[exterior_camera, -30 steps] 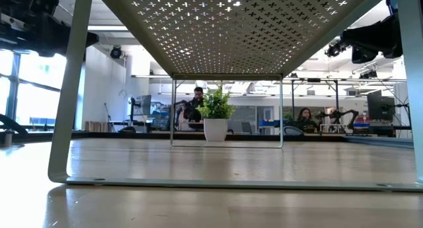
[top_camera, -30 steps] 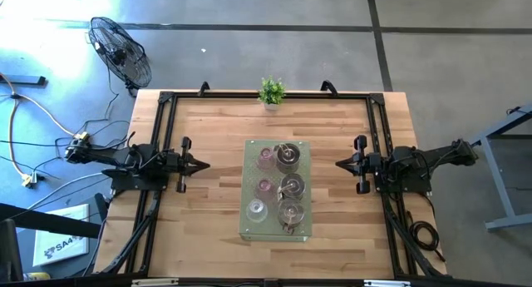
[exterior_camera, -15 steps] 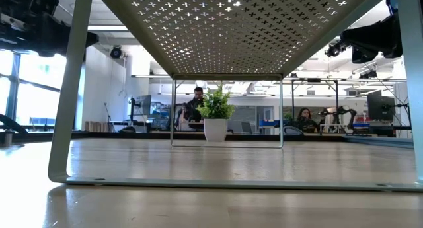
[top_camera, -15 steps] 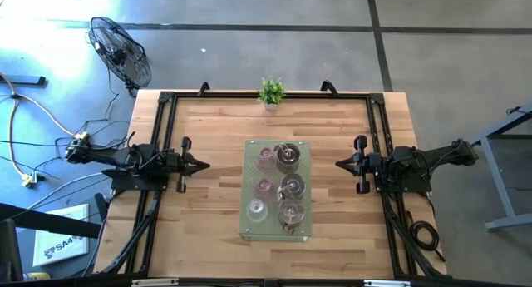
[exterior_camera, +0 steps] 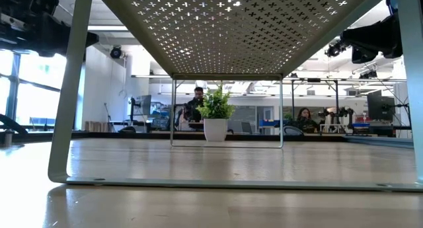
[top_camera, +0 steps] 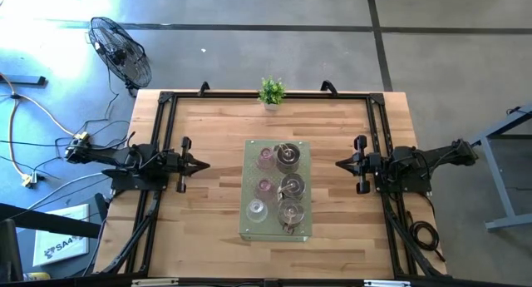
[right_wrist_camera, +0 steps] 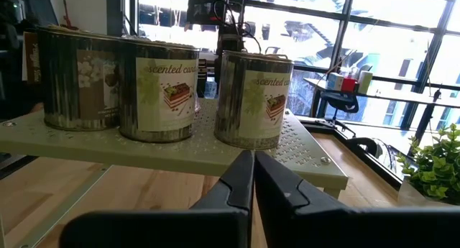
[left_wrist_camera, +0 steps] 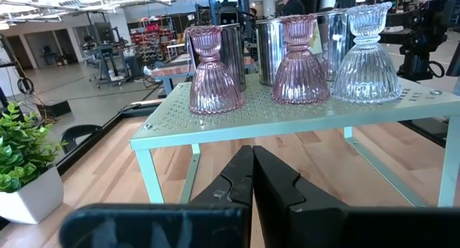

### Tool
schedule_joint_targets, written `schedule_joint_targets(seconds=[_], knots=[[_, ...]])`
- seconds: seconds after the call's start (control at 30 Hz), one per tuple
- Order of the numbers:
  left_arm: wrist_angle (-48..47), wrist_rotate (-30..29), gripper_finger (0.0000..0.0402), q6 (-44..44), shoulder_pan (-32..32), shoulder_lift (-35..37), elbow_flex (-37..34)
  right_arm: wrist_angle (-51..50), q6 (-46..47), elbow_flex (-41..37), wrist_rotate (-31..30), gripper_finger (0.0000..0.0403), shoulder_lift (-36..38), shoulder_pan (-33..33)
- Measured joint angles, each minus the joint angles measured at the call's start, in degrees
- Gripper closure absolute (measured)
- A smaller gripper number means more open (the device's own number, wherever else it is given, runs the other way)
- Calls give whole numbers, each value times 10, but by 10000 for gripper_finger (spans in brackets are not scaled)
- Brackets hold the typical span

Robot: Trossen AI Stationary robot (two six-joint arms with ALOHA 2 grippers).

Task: Pick & Place candle stick holders
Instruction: Return to Home Position

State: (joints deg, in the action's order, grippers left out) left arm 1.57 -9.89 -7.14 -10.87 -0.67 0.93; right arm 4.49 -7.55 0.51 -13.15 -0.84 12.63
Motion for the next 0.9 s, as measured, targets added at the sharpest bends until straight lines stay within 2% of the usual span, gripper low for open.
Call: schedule_joint_targets(seconds=[0.9], knots=[[0, 0, 400, 0, 0, 0, 0, 0, 0, 0, 0, 396, 0, 0]])
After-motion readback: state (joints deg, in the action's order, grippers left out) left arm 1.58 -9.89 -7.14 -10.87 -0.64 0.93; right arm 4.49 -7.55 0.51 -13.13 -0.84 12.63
